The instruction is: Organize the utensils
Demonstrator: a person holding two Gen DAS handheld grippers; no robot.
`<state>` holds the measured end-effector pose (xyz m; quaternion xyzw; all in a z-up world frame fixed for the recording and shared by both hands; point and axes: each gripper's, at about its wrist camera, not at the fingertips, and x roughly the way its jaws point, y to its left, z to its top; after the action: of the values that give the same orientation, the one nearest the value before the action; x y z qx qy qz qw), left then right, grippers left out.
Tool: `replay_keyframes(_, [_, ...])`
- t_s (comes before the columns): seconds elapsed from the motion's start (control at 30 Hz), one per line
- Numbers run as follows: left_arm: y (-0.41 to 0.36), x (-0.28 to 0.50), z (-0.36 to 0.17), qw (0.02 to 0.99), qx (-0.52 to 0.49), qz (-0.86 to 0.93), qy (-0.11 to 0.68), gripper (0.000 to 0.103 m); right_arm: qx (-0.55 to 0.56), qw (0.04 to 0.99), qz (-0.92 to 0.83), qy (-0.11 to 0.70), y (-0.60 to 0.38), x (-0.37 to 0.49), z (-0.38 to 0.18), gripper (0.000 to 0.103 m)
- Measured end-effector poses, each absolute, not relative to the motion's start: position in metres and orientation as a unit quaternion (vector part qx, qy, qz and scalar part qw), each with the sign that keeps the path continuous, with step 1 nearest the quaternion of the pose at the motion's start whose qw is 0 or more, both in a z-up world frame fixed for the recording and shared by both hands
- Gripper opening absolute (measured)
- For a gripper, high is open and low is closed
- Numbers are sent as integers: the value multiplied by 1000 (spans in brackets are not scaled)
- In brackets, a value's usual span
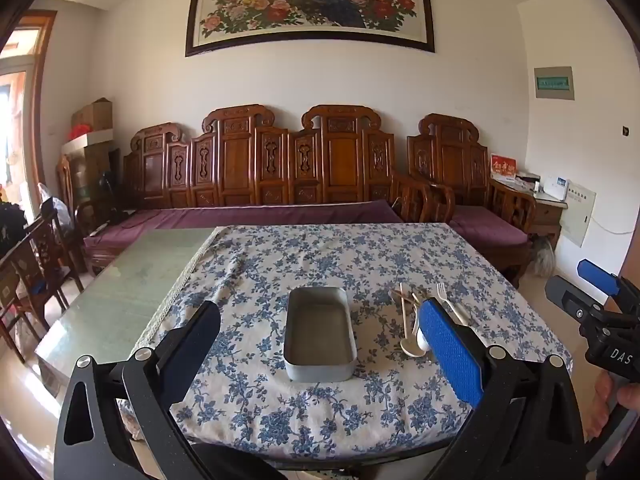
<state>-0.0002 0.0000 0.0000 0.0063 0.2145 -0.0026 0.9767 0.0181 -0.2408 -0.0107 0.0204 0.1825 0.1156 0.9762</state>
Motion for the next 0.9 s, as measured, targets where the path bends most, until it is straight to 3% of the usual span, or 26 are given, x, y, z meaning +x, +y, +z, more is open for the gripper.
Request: replay_keyframes(0.9, [-6, -7, 12, 978, 8, -13, 209, 97, 22, 977, 117, 179, -238, 14, -7, 101])
